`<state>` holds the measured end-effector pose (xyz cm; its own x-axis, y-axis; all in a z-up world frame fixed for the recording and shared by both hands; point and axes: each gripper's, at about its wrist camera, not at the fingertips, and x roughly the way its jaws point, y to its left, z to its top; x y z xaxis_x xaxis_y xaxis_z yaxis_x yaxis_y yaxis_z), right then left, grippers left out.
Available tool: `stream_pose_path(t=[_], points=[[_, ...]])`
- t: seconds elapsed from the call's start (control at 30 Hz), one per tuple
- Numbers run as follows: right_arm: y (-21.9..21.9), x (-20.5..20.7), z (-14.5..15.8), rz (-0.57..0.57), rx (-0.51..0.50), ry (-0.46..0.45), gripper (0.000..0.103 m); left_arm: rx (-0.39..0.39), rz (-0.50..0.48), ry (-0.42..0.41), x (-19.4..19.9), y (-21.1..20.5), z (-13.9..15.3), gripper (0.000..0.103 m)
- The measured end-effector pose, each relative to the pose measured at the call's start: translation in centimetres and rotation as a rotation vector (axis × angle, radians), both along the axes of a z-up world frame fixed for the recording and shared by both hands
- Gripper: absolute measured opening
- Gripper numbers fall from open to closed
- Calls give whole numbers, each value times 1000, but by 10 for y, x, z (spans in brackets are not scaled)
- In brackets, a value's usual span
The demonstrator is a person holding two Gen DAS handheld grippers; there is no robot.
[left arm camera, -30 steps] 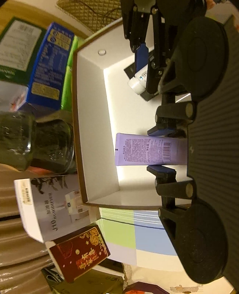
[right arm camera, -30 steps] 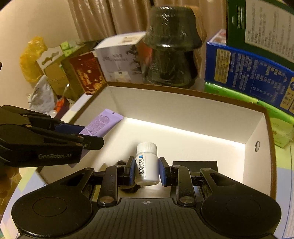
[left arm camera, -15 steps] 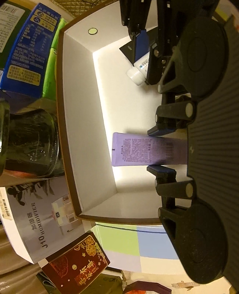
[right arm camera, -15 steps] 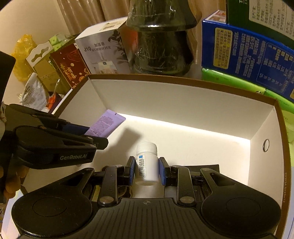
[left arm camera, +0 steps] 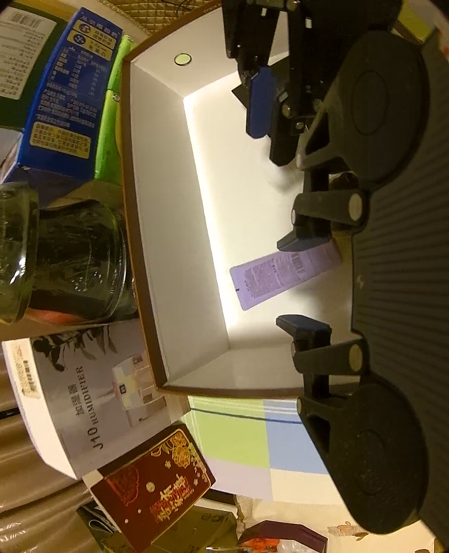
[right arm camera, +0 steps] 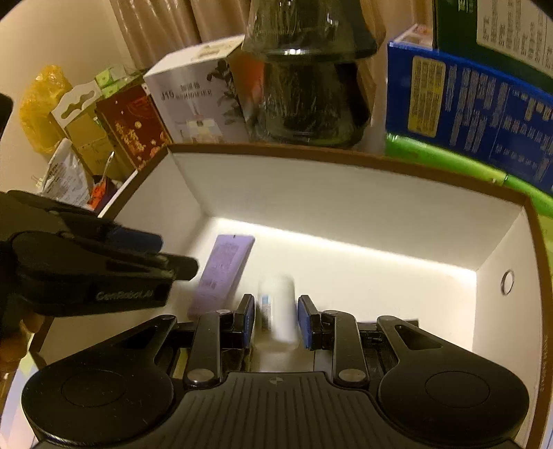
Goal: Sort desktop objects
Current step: 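Open both tools to drop the tube and bottle in the box, then lift both tools out of the box and back over the table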
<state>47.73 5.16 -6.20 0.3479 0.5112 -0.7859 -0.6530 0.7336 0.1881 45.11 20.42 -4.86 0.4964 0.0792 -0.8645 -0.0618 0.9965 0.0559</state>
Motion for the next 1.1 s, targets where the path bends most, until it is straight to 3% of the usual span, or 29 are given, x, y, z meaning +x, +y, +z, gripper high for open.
stream_pose_path(t=[0.07, 0.2, 0.43, 0.67, 1.1], points=[[-1, 0, 2, 5, 28, 0, 26, -7, 2, -14, -4, 1, 4, 41], [-6, -2, 8, -12, 42, -21, 56, 8, -1, -45, -16, 1, 14, 49], [-25, -20, 24, -16, 68, -51, 82, 27, 1, -112, -46, -6, 33, 72], [-37, -52, 40, -3, 60, -101, 89, 41, -9, -143, -78, -21, 48, 83], [-70, -106, 78, -34, 117, -146, 92, 32, 34, -220, -142, -38, 84, 85]])
